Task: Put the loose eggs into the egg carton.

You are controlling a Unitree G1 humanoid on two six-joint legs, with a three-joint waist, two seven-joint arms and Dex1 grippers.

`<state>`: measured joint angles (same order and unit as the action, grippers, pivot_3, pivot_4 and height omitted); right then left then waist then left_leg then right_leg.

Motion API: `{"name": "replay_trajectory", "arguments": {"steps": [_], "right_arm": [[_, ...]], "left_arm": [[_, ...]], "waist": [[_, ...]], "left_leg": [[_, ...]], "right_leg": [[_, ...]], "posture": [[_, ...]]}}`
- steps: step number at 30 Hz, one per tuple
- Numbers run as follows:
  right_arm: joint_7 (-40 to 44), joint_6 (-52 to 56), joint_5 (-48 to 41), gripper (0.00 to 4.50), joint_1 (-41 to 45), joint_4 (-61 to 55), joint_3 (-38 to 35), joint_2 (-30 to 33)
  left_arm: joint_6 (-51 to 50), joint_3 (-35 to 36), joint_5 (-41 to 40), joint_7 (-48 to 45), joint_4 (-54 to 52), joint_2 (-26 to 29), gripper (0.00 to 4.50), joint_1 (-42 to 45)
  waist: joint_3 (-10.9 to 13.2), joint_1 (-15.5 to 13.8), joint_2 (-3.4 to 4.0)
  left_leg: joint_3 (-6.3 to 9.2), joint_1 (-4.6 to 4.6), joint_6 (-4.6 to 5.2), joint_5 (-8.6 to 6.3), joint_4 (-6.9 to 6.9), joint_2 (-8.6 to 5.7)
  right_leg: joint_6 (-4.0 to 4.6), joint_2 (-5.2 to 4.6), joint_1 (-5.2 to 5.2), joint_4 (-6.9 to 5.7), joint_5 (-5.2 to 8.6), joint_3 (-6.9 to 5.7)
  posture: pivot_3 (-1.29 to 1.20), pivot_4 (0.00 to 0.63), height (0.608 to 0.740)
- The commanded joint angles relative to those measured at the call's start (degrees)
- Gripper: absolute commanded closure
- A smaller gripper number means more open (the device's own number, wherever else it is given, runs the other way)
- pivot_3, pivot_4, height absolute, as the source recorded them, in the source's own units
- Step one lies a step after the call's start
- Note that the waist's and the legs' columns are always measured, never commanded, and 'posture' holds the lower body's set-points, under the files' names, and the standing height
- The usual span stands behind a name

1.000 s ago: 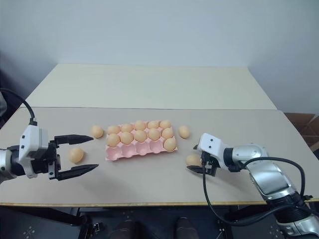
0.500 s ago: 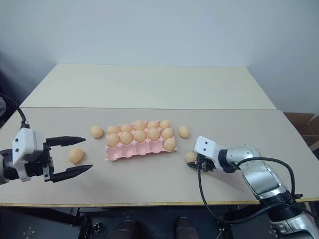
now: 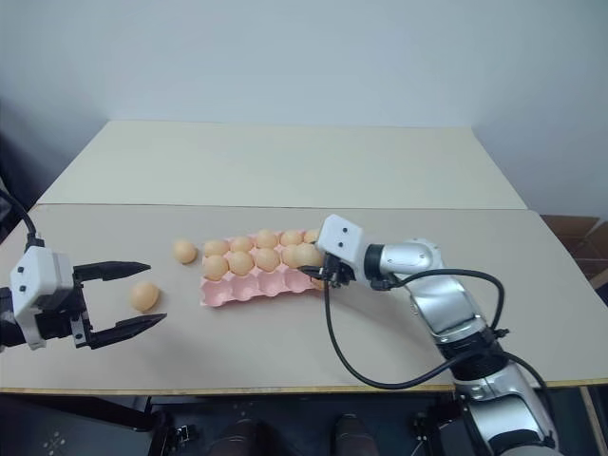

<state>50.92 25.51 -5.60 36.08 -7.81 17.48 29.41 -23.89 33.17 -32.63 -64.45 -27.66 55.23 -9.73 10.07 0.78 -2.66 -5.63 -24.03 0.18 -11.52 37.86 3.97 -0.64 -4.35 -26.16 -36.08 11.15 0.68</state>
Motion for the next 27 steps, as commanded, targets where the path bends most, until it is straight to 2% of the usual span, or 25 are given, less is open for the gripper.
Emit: {"name": "replay_trajectory", "arguments": {"steps": [1,2,5,10,15,19,23,27], "right_arm": [[-0.45,-2.89,1.11,2.35,1.59,0.87,0.51,-1.33],[-0.3,-4.0,1.51,2.35,1.67,1.41,0.83,-1.68],[-0.43,-5.31,2.22,1.67,2.02,2.36,1.17,-2.56],[-1.66,-6.4,3.64,0.01,2.01,2.69,1.24,-3.47],[-2.59,-8.79,4.95,0.01,0.85,2.23,-0.02,-2.63],[-1.57,-8.46,4.08,0.01,-1.2,-0.5,-2.48,0.84],[3.04,-5.77,-0.5,0.01,-6.81,-6.3,-8.98,8.95],[10.4,-2.75,-9.86,0.01,-12.98,-10.51,-19.66,18.08]], "left_arm": [[0.88,2.62,-0.09,0.21,-2.02,-0.13,0.08,-1.08],[0.96,2.7,0.06,0.25,-2.07,-0.16,0.08,-1.35],[0.53,2.87,-0.21,0.26,-2.26,-0.02,0.08,-1.83],[1.11,2.65,-0.04,0.24,-2.02,-0.2,0.08,-2.0],[2.24,2.01,0.66,0.33,-1.58,-0.49,0.08,-1.44],[2.7,2.11,0.73,0.14,-1.42,-0.53,0.08,-1.54],[3.26,2.41,0.68,-0.05,-1.13,-0.49,0.08,-1.57],[4.12,2.29,0.98,-0.84,0.74,0.14,0.08,-0.91]], "waist": [[0.0,0.04,0.0],[0.0,0.08,0.0],[0.0,0.12,0.0],[0.0,0.13,0.0],[0.0,0.12,0.0],[0.0,-0.05,0.0],[0.0,-0.34,0.0],[0.0,-0.26,0.0]], "left_leg": [[0.0,-0.01,0.0,0.0,0.0,0.0],[0.0,-0.01,0.0,0.0,0.0,0.0],[0.0,0.0,0.0,0.0,0.0,0.02],[0.01,0.0,-0.02,0.01,0.0,0.03],[0.01,0.0,-0.02,0.01,0.0,0.02],[0.01,0.0,-0.02,0.01,0.0,0.02],[0.01,-0.08,-0.02,0.01,0.0,-0.01],[0.01,-0.07,-0.02,0.01,0.0,-0.01]], "right_leg": [[0.0,0.0,0.0,0.0,0.0,0.0],[0.0,0.01,-0.01,0.0,0.0,0.0],[-0.02,0.03,-0.02,-0.03,0.02,-0.03],[-0.03,0.03,-0.02,-0.03,0.02,-0.03],[-0.03,0.02,-0.02,-0.03,0.02,-0.04],[-0.03,0.01,-0.01,-0.02,0.02,-0.05],[-0.08,-0.04,-0.02,0.05,0.05,-0.06],[-0.24,-0.03,-0.01,0.07,0.15,-0.06]], "posture": [[0.0,0.15,0.74],[0.0,0.15,0.74],[0.0,0.15,0.74],[0.0,0.15,0.74],[0.0,0.15,0.74],[0.0,0.15,0.74],[0.0,0.15,0.74],[0.0,0.15,0.74]]}}
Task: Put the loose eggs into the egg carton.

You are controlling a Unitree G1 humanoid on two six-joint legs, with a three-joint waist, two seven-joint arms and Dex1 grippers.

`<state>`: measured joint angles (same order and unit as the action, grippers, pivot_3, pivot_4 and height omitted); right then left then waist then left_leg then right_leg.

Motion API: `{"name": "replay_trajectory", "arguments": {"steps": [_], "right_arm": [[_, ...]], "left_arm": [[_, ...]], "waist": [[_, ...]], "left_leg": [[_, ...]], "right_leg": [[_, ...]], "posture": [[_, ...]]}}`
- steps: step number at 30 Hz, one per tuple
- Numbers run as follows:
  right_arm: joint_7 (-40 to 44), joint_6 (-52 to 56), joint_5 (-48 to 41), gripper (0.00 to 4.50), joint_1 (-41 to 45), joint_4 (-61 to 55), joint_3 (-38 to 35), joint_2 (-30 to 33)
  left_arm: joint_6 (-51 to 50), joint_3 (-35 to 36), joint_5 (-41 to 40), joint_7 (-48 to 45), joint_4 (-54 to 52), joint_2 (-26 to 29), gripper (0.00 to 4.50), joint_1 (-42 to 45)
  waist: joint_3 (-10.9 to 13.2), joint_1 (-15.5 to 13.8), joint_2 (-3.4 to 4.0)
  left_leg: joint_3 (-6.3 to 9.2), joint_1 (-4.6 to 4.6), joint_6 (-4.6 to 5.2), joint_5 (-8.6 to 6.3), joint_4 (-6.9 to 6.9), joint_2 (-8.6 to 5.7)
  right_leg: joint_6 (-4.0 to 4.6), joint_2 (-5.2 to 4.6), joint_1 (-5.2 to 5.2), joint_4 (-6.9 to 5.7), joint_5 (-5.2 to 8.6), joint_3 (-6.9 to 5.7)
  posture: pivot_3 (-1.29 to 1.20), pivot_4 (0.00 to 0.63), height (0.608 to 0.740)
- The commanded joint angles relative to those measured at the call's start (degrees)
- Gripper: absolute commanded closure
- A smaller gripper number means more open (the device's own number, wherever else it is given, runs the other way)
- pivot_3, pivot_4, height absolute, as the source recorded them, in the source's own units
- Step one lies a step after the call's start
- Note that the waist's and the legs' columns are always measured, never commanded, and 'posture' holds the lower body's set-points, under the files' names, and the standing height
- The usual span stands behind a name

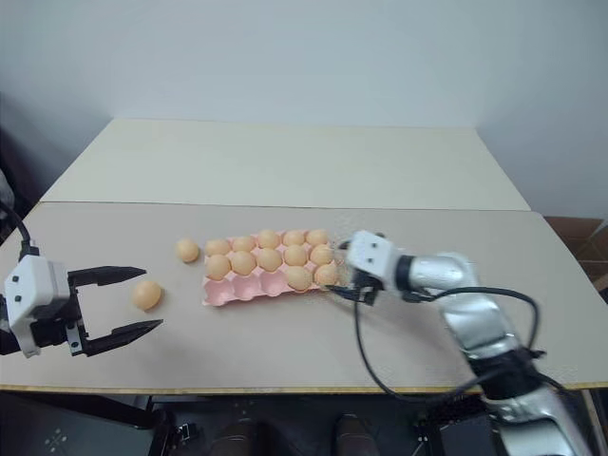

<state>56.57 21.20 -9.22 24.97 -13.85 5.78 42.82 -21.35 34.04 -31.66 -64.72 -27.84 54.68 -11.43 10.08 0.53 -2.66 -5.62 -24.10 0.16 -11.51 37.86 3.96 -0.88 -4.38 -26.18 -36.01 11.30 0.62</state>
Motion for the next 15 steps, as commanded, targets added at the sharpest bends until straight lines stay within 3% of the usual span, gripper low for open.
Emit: {"name": "replay_trajectory", "arguments": {"steps": [1,8,15], "right_arm": [[6.31,1.86,-7.03,0.01,-3.2,-4.6,-9.87,7.31],[15.39,3.21,-10.63,0.01,-15.02,-5.35,-22.61,21.57],[15.46,3.76,-11.58,0.01,-19.68,-5.97,-27.08,23.86]], "left_arm": [[1.76,1.32,0.17,-0.72,1.45,0.9,0.08,1.1],[1.47,3.09,-0.47,-2.03,3.49,1.84,0.08,1.87],[2.06,5.07,-0.24,-2.58,3.43,1.33,0.08,0.33]], "waist": [[0.0,0.02,0.0],[0.0,0.22,0.0],[0.0,0.31,0.0]], "left_leg": [[0.0,0.03,0.0,0.0,0.0,0.02],[0.0,0.22,-0.01,-0.01,-0.02,0.03],[-0.01,0.26,-0.02,-0.01,-0.03,0.03]], "right_leg": [[-0.03,0.02,0.02,-0.01,0.02,-0.01],[-0.08,0.01,0.08,-0.03,0.06,0.03],[-0.08,0.0,0.08,-0.03,0.07,0.05]], "posture": [[0.0,0.15,0.74],[0.0,0.15,0.74],[0.0,0.15,0.74]]}}
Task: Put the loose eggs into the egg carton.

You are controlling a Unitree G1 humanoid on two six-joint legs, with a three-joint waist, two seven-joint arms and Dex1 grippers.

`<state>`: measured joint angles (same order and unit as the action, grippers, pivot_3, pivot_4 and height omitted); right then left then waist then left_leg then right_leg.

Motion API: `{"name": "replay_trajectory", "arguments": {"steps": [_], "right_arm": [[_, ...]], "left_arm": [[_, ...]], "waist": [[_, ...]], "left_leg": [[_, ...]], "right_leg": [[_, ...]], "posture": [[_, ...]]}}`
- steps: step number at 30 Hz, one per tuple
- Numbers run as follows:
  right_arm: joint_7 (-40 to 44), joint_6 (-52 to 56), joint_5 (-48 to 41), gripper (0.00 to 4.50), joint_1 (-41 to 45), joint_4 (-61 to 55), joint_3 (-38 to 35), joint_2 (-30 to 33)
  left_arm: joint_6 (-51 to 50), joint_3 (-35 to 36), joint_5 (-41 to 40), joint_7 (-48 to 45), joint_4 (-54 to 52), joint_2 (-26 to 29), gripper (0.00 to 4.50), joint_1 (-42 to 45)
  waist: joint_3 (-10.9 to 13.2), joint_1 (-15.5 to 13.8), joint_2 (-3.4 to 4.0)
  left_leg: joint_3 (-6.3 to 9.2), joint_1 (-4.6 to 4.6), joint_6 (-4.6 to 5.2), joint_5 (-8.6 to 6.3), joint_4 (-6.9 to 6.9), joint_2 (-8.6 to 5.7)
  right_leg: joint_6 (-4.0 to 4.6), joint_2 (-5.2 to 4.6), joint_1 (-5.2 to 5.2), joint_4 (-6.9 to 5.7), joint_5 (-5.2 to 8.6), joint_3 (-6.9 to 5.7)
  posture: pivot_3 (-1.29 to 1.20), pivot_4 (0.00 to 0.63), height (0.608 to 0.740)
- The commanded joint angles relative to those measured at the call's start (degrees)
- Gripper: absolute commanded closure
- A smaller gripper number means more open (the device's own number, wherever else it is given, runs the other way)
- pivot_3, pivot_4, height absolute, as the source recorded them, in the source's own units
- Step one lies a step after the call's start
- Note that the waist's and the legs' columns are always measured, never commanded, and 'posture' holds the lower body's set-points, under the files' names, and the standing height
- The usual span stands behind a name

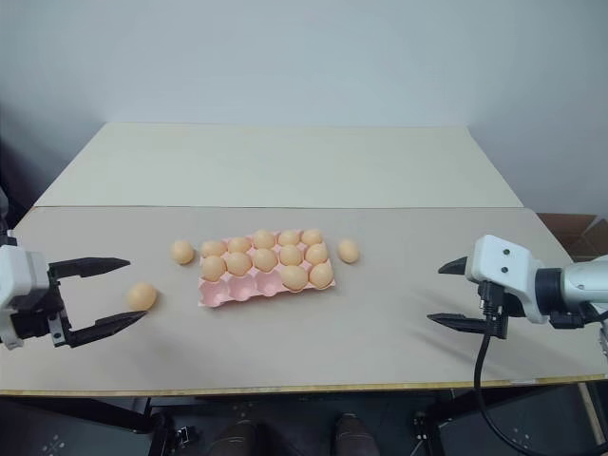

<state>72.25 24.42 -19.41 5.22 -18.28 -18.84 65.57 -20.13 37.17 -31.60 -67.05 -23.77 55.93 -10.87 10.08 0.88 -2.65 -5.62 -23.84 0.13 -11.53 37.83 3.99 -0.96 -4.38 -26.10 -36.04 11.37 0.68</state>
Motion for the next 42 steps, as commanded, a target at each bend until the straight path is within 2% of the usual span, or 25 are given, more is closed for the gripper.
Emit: {"name": "replay_trajectory", "arguments": {"steps": [1,7,13,17,22,32,40,42], "right_arm": [[-0.24,0.54,-1.45,0.01,0.02,-1.55,-2.5,1.1],[-2.59,-0.49,-0.75,0.01,3.87,0.04,1.0,-0.52],[-10.72,0.53,6.86,0.01,20.95,9.48,15.68,-8.61],[-12.85,-1.7,11.78,0.01,29.93,19.24,23.32,-15.06],[-13.68,-6.1,17.19,0.01,36.53,30.72,29.69,-21.28],[-14.51,-12.39,22.41,0.01,43.04,43.0,33.99,-29.39],[-17.85,-18.16,25.52,0.01,48.57,55.58,34.72,-35.59],[-19.15,-20.1,26.28,0.39,49.4,58.06,34.71,-36.41]], "left_arm": [[0.92,1.99,-0.38,-0.17,-0.84,-0.07,0.08,-0.39],[1.39,1.12,-0.4,0.64,-1.54,-0.72,0.08,-0.4],[1.39,-1.31,-0.6,1.22,-1.57,-0.58,0.08,1.77],[1.02,-2.43,-1.58,1.28,-2.32,-1.05,0.08,2.74],[0.24,-3.87,-1.91,2.04,-3.83,-1.45,0.08,3.05],[0.44,-4.06,-1.25,1.28,-4.56,-1.08,0.08,0.96],[1.28,-4.9,-0.18,2.19,-4.96,-1.5,0.08,1.17],[1.51,-5.26,0.14,2.43,-5.18,-1.77,0.08,1.13]], "waist": [[0.0,-0.08,0.0],[0.0,-0.09,0.0],[0.0,0.39,0.0],[0.0,0.21,0.0],[0.0,-0.02,0.01],[0.0,0.17,0.01],[0.0,0.65,0.01],[0.0,0.72,0.01]], "left_leg": [[0.0,0.0,-0.12,-0.07,0.0,0.0],[-0.01,-0.03,-0.13,-0.08,0.0,-0.02],[-0.01,0.03,-0.21,-0.12,0.0,-0.01],[-0.03,-0.12,0.02,0.01,-0.02,-0.01],[-0.02,-0.28,0.03,0.02,0.0,-0.03],[0.0,-0.26,0.03,0.03,0.02,-0.02],[0.0,-0.26,0.03,0.03,0.02,-0.02],[0.01,-0.26,0.03,0.03,0.02,-0.02]], "right_leg": [[0.0,0.0,0.0,0.0,0.0,0.0],[0.0,-0.03,-0.01,0.04,0.0,0.0],[0.02,0.01,-0.02,-0.02,-0.01,0.03],[0.06,0.03,-0.1,0.0,-0.03,0.03],[0.33,0.04,-0.13,0.04,-0.24,0.03],[0.22,0.06,-0.13,-0.02,-0.26,0.0],[0.25,0.07,-0.14,-0.03,-0.31,0.0],[0.23,0.07,-0.12,-0.03,-0.34,0.0]], "posture": [[0.0,0.15,0.74],[0.0,0.15,0.74],[0.0,0.15,0.74],[0.0,0.15,0.74],[0.0,0.15,0.74],[0.0,0.15,0.74],[0.0,0.15,0.74],[0.0,0.15,0.74]]}}
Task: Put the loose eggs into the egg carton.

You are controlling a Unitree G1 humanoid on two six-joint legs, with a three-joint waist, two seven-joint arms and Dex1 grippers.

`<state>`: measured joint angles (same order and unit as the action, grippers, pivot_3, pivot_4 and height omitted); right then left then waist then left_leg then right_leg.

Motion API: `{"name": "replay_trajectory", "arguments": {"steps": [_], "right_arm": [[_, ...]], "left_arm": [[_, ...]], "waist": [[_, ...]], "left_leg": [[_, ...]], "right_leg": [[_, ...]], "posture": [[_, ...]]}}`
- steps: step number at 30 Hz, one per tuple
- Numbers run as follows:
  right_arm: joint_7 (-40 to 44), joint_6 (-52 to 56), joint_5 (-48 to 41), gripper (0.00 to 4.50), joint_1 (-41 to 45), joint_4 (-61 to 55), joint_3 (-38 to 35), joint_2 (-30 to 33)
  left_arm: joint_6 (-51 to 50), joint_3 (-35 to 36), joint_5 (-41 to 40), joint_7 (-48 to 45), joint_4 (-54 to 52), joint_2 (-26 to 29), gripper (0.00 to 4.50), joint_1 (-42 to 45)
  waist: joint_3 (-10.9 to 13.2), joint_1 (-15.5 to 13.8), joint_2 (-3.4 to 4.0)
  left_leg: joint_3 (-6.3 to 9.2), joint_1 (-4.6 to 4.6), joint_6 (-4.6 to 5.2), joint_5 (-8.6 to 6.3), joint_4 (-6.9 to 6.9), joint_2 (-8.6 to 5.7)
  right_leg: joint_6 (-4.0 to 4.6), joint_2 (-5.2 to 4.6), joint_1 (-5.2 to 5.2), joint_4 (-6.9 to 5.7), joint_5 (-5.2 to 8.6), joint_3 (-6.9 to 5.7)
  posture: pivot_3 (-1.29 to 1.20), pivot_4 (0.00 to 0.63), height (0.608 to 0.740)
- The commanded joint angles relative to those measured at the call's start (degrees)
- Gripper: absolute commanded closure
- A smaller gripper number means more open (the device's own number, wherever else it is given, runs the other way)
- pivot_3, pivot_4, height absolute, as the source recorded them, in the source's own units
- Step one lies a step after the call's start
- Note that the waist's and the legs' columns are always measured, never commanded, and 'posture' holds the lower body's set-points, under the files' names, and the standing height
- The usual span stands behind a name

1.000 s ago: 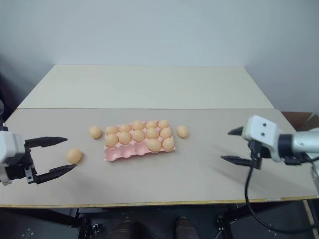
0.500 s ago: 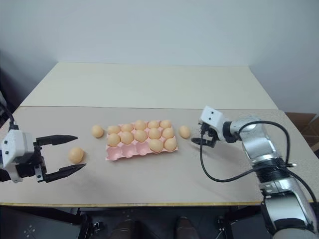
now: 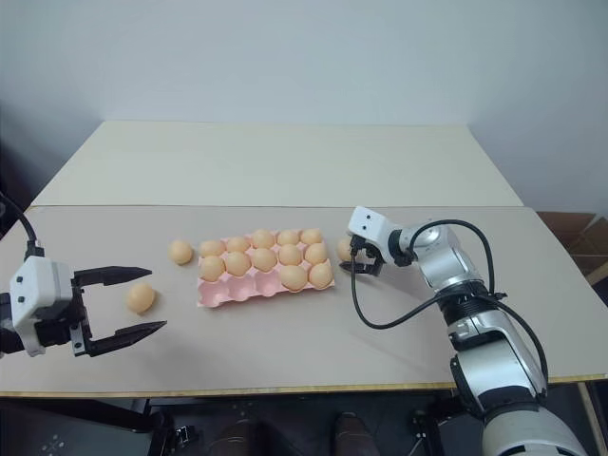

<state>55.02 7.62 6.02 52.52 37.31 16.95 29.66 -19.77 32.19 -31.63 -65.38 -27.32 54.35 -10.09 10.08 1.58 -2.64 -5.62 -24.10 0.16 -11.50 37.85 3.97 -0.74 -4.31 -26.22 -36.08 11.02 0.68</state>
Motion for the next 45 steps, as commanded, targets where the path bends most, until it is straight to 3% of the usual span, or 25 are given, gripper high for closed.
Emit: {"name": "replay_trajectory", "arguments": {"steps": [1,5,7,12,16,20,23,30,35,42,45], "right_arm": [[-1.88,-3.45,0.58,0.59,2.37,3.21,-1.42,-0.83],[-0.56,-5.3,0.7,2.0,2.14,3.56,-1.39,-0.44],[-1.23,-5.21,0.95,2.4,1.84,2.99,-1.63,-0.11],[-2.67,-3.59,1.22,2.4,0.23,-2.32,-2.94,2.16],[-2.52,0.79,-1.02,2.4,-1.67,-13.52,-5.72,3.47],[-1.26,8.16,-5.24,2.4,-3.82,-28.34,-6.07,0.32],[-3.36,13.52,-7.68,2.4,-5.42,-36.48,-4.36,-5.7],[-5.44,15.18,-5.78,2.4,-9.32,-41.66,2.01,-10.74],[-4.06,14.1,-5.36,2.4,-11.61,-41.73,5.43,-10.82],[-4.34,12.54,-4.84,0.11,-12.73,-42.85,6.21,-11.28],[-5.3,12.23,-4.5,0.05,-11.67,-42.26,5.98,-11.91]], "left_arm": [[0.13,-0.11,-0.51,0.87,-1.89,-0.08,0.08,0.13],[0.08,0.36,-0.67,0.96,-1.99,-0.09,0.08,-0.16],[0.59,0.22,0.02,1.04,-1.53,-0.08,0.08,-0.18],[1.44,-0.51,0.91,1.48,-0.2,0.0,0.08,0.91],[2.15,0.17,1.27,0.82,1.02,0.14,0.08,0.88],[2.45,1.63,2.85,-0.15,3.09,1.14,0.08,-0.81],[2.39,1.5,5.62,0.43,4.23,2.43,0.08,-1.49],[1.71,3.73,5.22,0.46,2.65,1.63,0.08,-3.31],[1.51,5.94,5.77,1.06,1.4,0.8,0.08,-6.3],[1.3,6.36,5.74,1.65,0.79,0.56,0.08,-6.91],[1.42,6.01,5.77,1.79,1.15,0.75,0.08,-6.38]], "waist": [[0.0,0.02,0.0],[0.0,0.11,0.0],[0.0,0.29,0.01],[0.0,0.55,0.01],[0.0,0.68,0.01],[0.0,1.24,0.01],[0.0,1.4,0.02],[-0.02,0.27,0.01],[-0.02,0.46,0.01],[-0.02,0.57,0.01],[-0.02,0.69,0.01]], "left_leg": [[0.0,-0.01,0.0,0.0,0.0,0.0],[0.0,-0.03,0.0,0.0,0.0,-0.01],[0.0,-0.02,0.0,0.0,0.0,0.0],[0.01,-0.01,0.0,0.0,0.0,0.0],[0.02,-0.02,0.0,0.0,0.0,0.0],[0.01,0.02,0.0,0.0,-0.02,0.04],[0.02,0.1,-0.01,0.0,-0.03,0.21],[0.0,0.0,-0.12,0.04,-0.03,0.32],[-0.08,-0.02,-0.12,0.04,-0.03,0.27],[-0.07,0.01,-0.12,0.04,-0.03,0.32],[-0.07,0.0,-0.12,0.04,-0.03,0.31]], "right_leg": [[-0.04,0.0,0.0,0.0,-0.03,0.0],[-0.13,-0.01,-0.01,0.01,-0.1,0.0],[-0.15,0.0,-0.01,0.01,-0.11,0.0],[-0.14,0.0,-0.01,-0.01,-0.1,-0.01],[-0.16,-0.01,-0.02,-0.02,-0.11,-0.01],[-0.18,0.01,-0.05,-0.04,-0.12,-0.01],[-0.19,0.16,-0.04,-0.13,-0.08,-0.04],[0.35,0.15,-0.07,-0.02,0.02,-0.19],[0.34,0.05,-0.1,0.0,0.02,-0.19],[0.23,0.11,-0.1,-0.04,0.09,-0.21],[0.24,0.11,-0.11,-0.04,0.08,-0.2]], "posture": [[0.0,0.15,0.74],[0.0,0.15,0.74],[0.0,0.15,0.74],[0.0,0.15,0.74],[0.0,0.15,0.74],[0.0,0.15,0.74],[0.0,0.15,0.74],[0.0,0.15,0.74],[0.0,0.15,0.74],[0.0,0.15,0.74],[0.0,0.15,0.74]]}}
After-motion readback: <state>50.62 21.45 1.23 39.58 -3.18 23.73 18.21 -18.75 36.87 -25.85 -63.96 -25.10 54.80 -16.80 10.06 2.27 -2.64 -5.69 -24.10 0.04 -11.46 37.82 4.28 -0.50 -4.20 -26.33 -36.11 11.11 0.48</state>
